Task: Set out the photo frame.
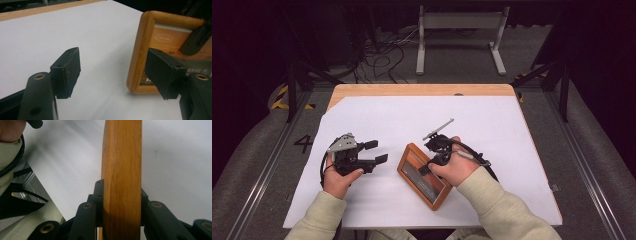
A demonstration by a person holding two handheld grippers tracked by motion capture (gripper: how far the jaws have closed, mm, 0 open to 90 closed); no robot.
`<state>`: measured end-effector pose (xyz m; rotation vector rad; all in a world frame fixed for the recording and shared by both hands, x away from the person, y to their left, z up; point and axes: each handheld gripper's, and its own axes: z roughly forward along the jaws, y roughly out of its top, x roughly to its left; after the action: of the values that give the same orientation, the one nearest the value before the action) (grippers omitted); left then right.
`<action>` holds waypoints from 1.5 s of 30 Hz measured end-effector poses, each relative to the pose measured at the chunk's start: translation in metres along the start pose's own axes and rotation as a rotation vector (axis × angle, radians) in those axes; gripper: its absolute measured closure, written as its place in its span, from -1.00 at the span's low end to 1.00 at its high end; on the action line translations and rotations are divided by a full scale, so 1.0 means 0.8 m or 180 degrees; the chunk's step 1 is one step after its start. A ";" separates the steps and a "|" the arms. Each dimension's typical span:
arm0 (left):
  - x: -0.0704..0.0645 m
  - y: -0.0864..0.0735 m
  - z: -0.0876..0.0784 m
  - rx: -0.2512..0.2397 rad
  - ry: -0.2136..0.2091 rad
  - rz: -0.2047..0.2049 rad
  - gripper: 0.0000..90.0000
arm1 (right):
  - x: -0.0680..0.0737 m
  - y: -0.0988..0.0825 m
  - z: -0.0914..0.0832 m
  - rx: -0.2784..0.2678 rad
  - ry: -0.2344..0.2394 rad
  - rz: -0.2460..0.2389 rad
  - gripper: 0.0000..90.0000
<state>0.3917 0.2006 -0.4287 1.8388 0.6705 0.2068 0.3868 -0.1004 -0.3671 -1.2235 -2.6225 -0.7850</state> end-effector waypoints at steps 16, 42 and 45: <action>0.005 -0.007 -0.011 -0.0026 0.0062 -0.0089 -0.35 | -0.027 0.050 -0.056 0.0193 -0.0033 -0.1242 0.60; 0.008 -0.008 -0.009 -0.0011 0.0036 -0.0095 -0.36 | -0.068 0.084 -0.016 0.0810 0.0238 -0.2588 0.60; 0.008 -0.009 -0.008 -0.0015 0.0024 -0.0101 -0.36 | -0.070 0.084 -0.011 0.0830 0.0235 -0.2581 0.60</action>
<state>0.3916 0.2108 -0.4338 1.8225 0.7033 0.1943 0.4729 -0.1068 -0.3523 -0.0275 -3.0069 -0.5191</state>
